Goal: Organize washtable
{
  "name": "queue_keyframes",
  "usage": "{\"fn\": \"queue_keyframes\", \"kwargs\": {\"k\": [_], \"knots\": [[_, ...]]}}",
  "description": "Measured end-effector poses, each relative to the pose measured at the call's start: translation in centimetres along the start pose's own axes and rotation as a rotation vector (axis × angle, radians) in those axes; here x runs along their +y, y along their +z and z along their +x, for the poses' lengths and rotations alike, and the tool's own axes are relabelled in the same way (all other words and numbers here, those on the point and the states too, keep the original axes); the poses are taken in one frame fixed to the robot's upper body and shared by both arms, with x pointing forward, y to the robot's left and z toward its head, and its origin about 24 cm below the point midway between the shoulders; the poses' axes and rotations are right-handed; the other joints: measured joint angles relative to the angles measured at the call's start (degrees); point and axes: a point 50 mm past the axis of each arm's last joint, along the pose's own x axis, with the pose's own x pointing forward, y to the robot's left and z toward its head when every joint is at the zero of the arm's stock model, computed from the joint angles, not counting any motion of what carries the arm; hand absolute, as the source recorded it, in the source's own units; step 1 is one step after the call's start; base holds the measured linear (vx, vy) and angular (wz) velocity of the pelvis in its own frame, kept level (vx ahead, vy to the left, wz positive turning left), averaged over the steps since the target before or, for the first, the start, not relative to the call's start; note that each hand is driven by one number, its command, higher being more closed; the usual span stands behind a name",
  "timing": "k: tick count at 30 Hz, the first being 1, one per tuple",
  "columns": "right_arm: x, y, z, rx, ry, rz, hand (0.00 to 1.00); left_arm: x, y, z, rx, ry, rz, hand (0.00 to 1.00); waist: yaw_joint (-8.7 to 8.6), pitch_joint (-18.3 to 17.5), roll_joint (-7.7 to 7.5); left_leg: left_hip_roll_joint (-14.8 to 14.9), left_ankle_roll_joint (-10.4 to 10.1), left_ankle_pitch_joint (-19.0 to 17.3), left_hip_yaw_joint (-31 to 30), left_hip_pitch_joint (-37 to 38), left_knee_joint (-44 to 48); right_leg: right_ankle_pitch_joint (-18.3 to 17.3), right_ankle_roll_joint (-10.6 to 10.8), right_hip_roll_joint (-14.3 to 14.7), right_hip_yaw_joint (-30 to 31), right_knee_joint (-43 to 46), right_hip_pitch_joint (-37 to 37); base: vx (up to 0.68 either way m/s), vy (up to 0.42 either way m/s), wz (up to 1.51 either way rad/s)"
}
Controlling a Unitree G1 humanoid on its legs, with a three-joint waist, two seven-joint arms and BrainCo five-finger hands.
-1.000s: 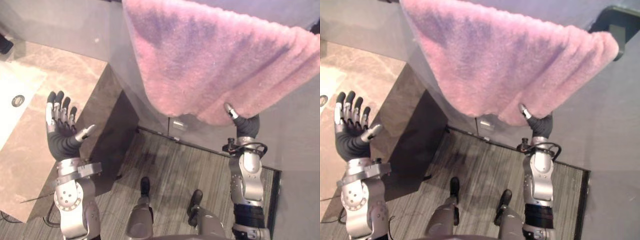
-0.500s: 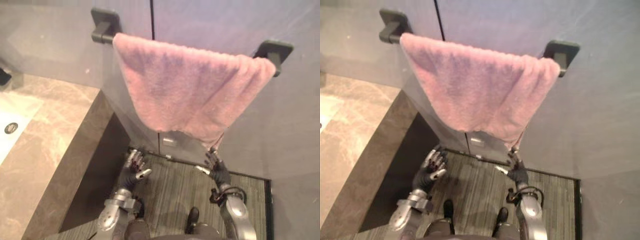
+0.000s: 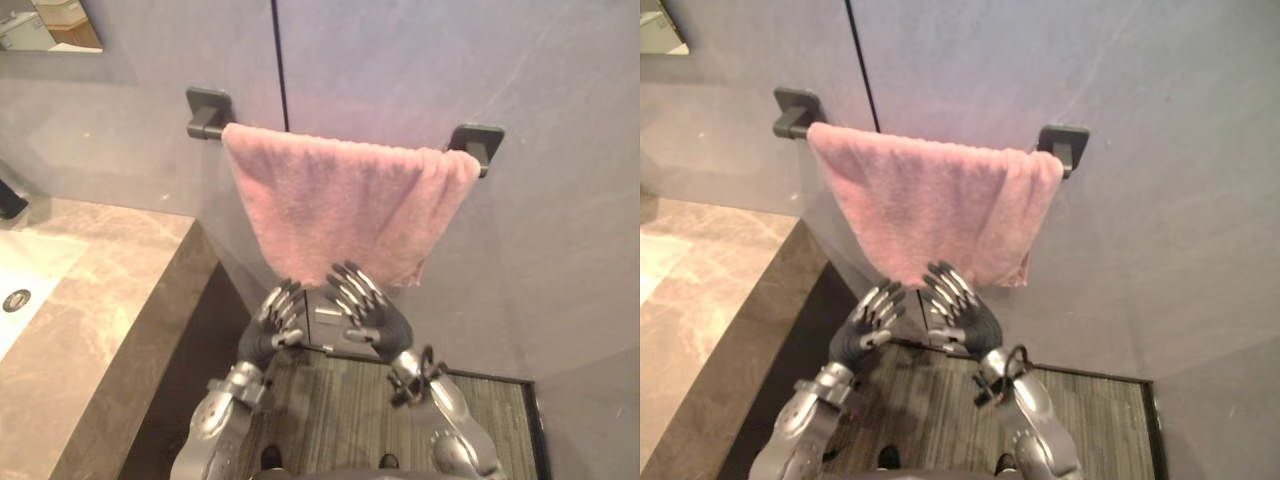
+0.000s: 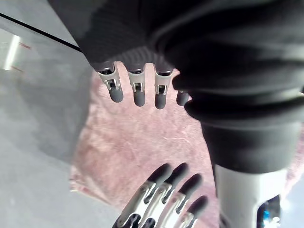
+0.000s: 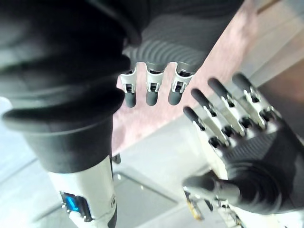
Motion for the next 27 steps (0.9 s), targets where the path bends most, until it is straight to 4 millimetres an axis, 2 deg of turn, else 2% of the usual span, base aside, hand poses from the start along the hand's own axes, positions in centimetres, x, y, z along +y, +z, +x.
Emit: {"fn": "queue_keyframes", "kwargs": {"k": [4, 6, 12, 17, 23, 27], "knots": [[0.5, 1.9, 4.3, -0.069, 0.071, -0.074, 0.0, 0.3, 2.7, 3.2, -0.135, -0.003, 0.05, 0.0, 0.18, 0.04, 0.12, -0.11, 0.31, 1.4, -0.42, -2.83, -0.2, 1.4, -0.28, 0.11, -0.26, -0.87, -2.29, -0.08, 0.014, 0.03], [1.0, 3.4, 6.4, -0.13, 0.088, -0.117, 0.0, 1.0, 5.0, 5.2, -0.229, 0.025, 0.081, 0.0, 0.17, 0.32, 0.56, -0.17, 0.49, 3.59, -0.6, -6.2, -2.13, 2.96, -0.68, 0.4, -0.59, -1.86, -5.93, -0.08, -0.005, 0.04], [0.5, 3.9, 6.9, -0.151, 0.047, -0.162, 0.0, 1.6, 7.9, 7.3, -0.317, 0.047, 0.133, 0.0, 0.26, 1.25, 1.08, -0.32, 0.76, 4.67, -0.46, -8.49, -3.16, 3.24, -0.71, 0.25, -0.72, -1.32, -8.82, -0.03, 0.001, 0.02], [-0.9, 5.3, 6.5, -0.208, -0.037, -0.193, 0.0, 1.7, 10.1, 8.9, -0.383, 0.081, 0.267, 0.0, 0.31, 3.56, 1.66, -0.31, 0.78, 4.8, -0.15, -9.77, -3.17, 3.23, -0.72, 0.15, 0.03, -0.4, -10.86, -0.02, -0.013, -0.06], [-0.3, 6.4, 6.4, -0.268, -0.021, -0.198, 0.0, 1.9, 11.5, 9.2, -0.446, 0.127, 0.324, 0.0, 0.11, 5.11, 1.79, -0.29, 0.78, 4.8, 0.07, -10.66, -3.16, 3.23, -0.73, 0.15, 0.3, -0.05, -12.11, 0.0, -0.004, -0.02], [-0.2, 6.6, 6.4, -0.28, -0.014, -0.179, 0.0, 2.0, 11.6, 9.2, -0.449, 0.141, 0.338, 0.0, 0.11, 5.27, 1.8, -0.31, 0.77, 4.79, 0.21, -10.72, -3.17, 3.23, -0.73, 0.07, 0.49, 0.35, -12.49, 0.0, 0.0, 0.0]]}}
